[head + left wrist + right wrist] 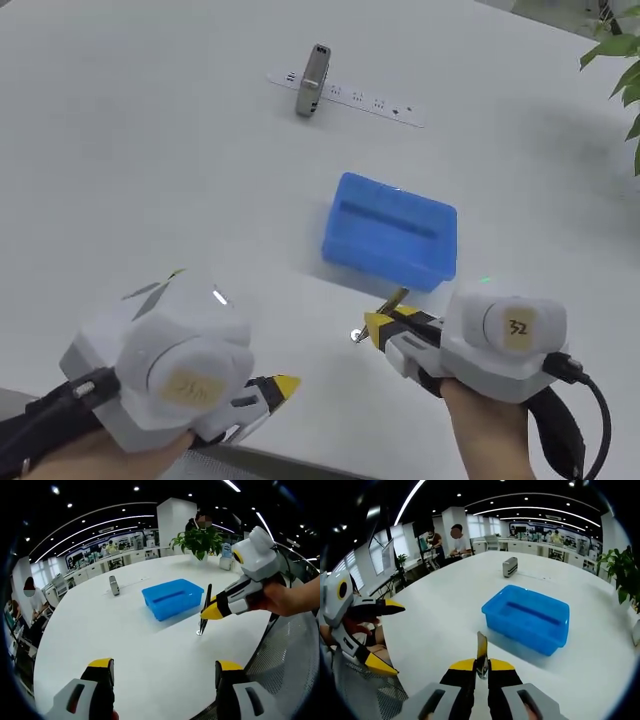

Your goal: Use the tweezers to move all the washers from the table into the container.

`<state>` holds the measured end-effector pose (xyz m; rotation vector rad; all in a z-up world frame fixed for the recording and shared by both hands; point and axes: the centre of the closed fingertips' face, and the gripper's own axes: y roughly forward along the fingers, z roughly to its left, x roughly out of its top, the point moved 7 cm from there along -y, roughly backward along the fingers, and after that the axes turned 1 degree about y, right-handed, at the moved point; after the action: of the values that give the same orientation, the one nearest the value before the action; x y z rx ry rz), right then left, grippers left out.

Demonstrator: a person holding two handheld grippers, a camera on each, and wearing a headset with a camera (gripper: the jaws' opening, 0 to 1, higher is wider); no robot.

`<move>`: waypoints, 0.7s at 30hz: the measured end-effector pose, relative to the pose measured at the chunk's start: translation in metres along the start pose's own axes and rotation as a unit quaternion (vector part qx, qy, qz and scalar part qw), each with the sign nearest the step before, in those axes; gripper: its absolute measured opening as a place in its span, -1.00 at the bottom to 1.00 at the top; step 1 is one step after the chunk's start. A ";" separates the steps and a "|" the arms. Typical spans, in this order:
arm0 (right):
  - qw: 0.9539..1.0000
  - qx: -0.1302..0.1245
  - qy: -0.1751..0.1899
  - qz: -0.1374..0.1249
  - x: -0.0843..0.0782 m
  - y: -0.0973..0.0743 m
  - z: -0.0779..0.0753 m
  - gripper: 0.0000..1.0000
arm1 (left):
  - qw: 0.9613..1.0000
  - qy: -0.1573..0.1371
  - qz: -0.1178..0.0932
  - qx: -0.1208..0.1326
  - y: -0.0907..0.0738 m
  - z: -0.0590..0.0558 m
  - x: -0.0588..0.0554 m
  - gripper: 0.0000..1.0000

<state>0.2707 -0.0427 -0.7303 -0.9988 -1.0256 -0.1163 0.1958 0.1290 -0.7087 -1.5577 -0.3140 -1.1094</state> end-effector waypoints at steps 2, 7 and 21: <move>1.000 0.000 0.001 -0.003 0.001 0.000 0.000 -0.91 | 1.000 0.000 0.001 0.000 0.000 0.000 0.000 0.69; 1.000 -0.003 -0.001 0.001 -0.003 0.001 0.000 -0.91 | 1.000 -0.001 0.002 0.000 0.000 0.000 0.000 0.69; 1.000 -0.006 -0.014 0.002 0.001 -0.002 0.002 -0.93 | 1.000 0.000 0.000 0.001 0.000 0.000 0.000 0.69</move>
<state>0.2687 -0.0422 -0.7277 -1.0156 -1.0491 -0.1048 0.1959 0.1292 -0.7089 -1.5554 -0.3155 -1.1090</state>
